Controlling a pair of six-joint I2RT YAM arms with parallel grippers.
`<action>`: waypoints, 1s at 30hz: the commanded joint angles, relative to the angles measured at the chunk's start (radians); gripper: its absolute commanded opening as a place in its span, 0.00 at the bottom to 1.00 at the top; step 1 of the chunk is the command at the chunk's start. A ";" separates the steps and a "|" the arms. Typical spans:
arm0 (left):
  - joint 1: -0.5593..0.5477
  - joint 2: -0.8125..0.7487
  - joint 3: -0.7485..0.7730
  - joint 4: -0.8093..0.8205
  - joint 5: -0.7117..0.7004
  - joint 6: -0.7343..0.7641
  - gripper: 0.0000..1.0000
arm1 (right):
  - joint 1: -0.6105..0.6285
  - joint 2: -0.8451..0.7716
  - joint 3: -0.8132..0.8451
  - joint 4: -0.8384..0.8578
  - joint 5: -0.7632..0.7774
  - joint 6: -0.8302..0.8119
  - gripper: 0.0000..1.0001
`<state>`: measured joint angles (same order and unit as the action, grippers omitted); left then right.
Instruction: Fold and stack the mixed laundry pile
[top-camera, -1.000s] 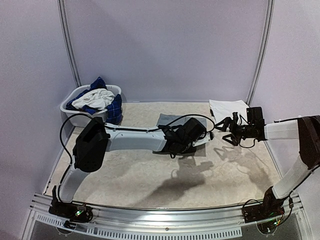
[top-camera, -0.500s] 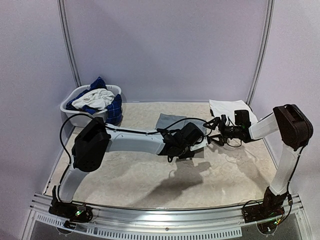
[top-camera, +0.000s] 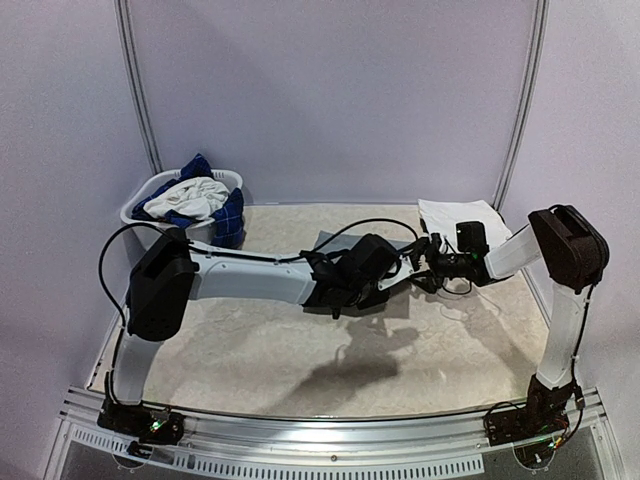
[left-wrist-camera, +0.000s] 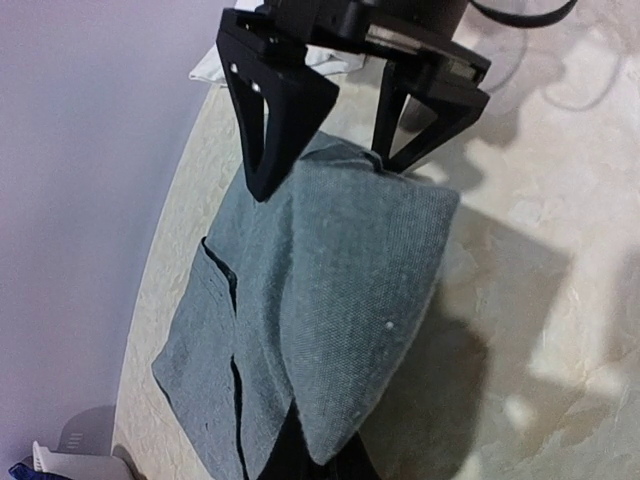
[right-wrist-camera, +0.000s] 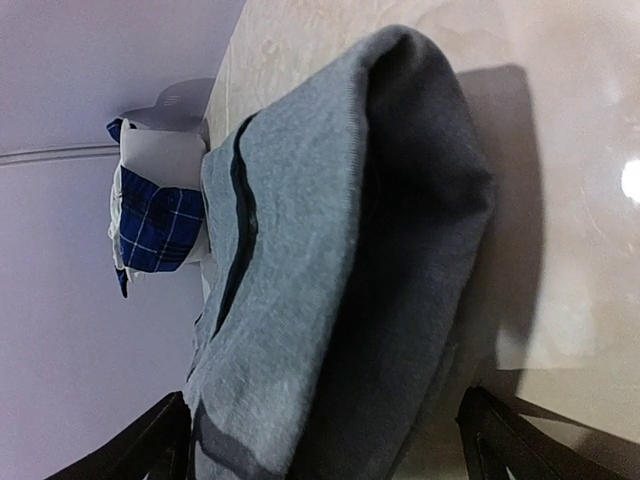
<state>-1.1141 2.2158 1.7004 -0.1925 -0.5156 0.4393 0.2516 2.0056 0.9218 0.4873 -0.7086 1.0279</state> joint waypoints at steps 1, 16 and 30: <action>0.005 -0.042 -0.027 0.045 -0.002 -0.034 0.00 | 0.015 0.057 0.022 0.020 0.017 0.017 0.90; 0.000 -0.058 -0.058 0.058 0.008 -0.048 0.00 | 0.015 0.090 0.045 0.076 0.036 0.064 0.41; -0.067 -0.129 -0.134 -0.051 0.055 -0.054 0.94 | 0.015 0.098 0.144 -0.075 0.023 0.003 0.01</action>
<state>-1.1496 2.1807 1.5932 -0.1661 -0.5079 0.4191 0.2619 2.0914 0.9970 0.5350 -0.6861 1.0908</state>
